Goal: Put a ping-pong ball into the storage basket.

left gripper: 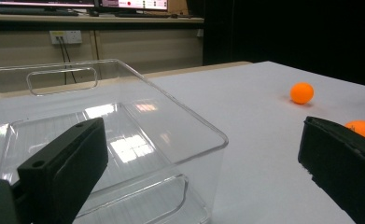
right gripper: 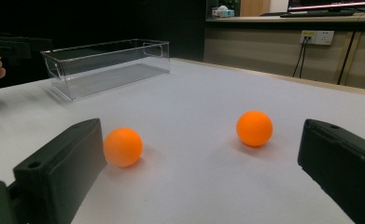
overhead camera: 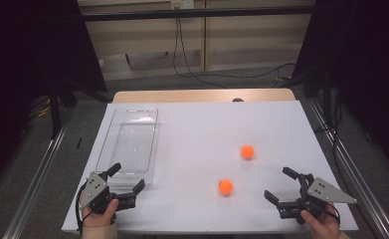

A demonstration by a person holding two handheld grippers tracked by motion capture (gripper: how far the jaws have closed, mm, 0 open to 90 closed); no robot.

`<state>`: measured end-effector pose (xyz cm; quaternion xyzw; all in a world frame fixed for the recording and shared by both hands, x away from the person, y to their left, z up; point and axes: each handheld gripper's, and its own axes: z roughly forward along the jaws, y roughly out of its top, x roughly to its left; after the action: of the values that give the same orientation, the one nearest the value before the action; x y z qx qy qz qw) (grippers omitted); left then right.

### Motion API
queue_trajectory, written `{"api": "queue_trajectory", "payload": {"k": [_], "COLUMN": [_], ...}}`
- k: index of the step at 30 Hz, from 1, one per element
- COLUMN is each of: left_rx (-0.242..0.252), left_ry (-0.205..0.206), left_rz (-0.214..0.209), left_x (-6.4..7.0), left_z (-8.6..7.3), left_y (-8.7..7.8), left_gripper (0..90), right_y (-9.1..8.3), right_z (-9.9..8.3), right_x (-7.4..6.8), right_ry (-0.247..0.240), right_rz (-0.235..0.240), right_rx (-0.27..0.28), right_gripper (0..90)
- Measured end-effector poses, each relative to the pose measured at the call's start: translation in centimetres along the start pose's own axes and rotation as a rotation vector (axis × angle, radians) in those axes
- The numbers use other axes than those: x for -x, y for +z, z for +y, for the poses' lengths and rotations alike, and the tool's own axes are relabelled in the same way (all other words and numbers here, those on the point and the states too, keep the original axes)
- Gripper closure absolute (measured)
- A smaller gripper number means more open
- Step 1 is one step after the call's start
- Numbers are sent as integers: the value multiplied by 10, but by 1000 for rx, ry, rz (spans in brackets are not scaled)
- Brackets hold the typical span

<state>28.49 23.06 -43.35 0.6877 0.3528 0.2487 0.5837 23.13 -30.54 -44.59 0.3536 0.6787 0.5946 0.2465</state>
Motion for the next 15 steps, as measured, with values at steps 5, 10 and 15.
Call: {"api": "queue_trajectory", "payload": {"k": [5,10,15], "left_rx": [-1,-5,0], "left_ry": [-1,-1,-10], "left_rz": [-12,-22,-28], "left_x": [2,3,6], "left_z": [1,1,3], "left_y": [2,4,6], "left_gripper": [15,15,15], "right_y": [0,0,0], "right_z": [0,0,0], "right_x": [0,1,1], "right_ry": [-2,3,7], "right_rz": [2,-4,-5], "right_rx": [1,0,0], "right_gripper": [4,4,4]}}
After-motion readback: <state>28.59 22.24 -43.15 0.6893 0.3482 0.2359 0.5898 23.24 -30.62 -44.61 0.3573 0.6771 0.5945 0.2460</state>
